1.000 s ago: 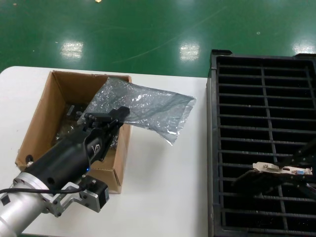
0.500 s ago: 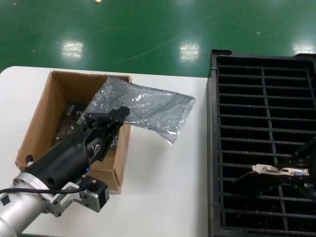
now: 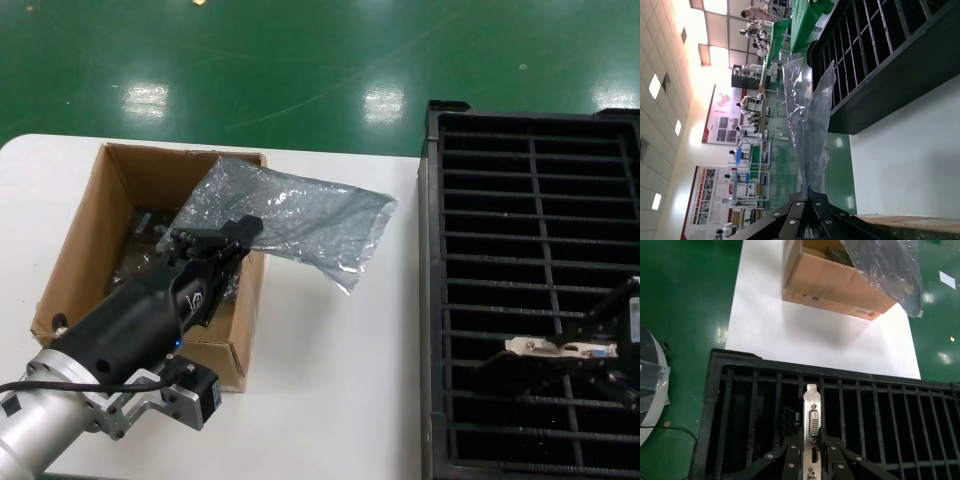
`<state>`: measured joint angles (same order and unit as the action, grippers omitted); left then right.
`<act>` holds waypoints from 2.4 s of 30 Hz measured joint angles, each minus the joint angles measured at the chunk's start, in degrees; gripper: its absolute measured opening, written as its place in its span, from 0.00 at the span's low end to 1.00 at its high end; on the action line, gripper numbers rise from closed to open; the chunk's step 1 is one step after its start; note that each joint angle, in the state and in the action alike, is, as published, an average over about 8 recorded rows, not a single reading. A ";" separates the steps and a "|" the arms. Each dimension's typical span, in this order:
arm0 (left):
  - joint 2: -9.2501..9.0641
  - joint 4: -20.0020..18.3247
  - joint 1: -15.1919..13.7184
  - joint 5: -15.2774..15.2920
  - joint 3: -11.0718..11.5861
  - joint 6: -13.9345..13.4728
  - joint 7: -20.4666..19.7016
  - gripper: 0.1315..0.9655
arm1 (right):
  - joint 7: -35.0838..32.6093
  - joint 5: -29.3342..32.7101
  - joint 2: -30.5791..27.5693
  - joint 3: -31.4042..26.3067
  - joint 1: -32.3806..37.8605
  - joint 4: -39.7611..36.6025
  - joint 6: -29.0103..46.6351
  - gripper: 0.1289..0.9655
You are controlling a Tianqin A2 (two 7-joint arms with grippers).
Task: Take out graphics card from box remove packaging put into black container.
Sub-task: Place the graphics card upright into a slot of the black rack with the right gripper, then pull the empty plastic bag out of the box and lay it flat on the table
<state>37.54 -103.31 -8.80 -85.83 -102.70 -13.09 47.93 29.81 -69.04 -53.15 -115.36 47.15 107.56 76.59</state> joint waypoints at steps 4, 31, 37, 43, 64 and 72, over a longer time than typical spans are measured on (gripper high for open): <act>0.00 0.00 0.00 0.00 0.00 0.00 0.00 0.01 | -0.63 -0.28 0.70 -0.41 0.05 -0.64 0.21 0.07; 0.00 0.00 0.00 0.00 0.00 0.00 0.00 0.01 | -2.02 -14.44 -3.96 13.12 -10.69 -2.00 -8.39 0.36; 0.00 0.00 0.00 0.00 0.00 0.00 0.00 0.01 | -2.26 -28.33 -3.38 28.40 -22.79 -7.74 -17.51 0.50; 0.00 0.00 0.00 0.00 0.00 0.00 0.00 0.01 | -4.95 -39.31 1.21 40.03 -28.73 -12.98 -18.37 0.68; -31.89 3.51 -8.93 30.52 25.37 -43.46 -47.37 0.01 | -6.32 -43.35 3.22 43.59 -29.90 -14.64 -17.27 0.99; -36.69 14.36 -15.06 40.59 25.87 -49.77 -67.44 0.01 | -6.32 -43.35 3.22 43.59 -29.90 -14.64 -17.27 1.00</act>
<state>0.85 -88.95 -23.86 -45.24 -76.83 -62.85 -19.51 23.49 -112.39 -49.93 -71.77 17.25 92.92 59.33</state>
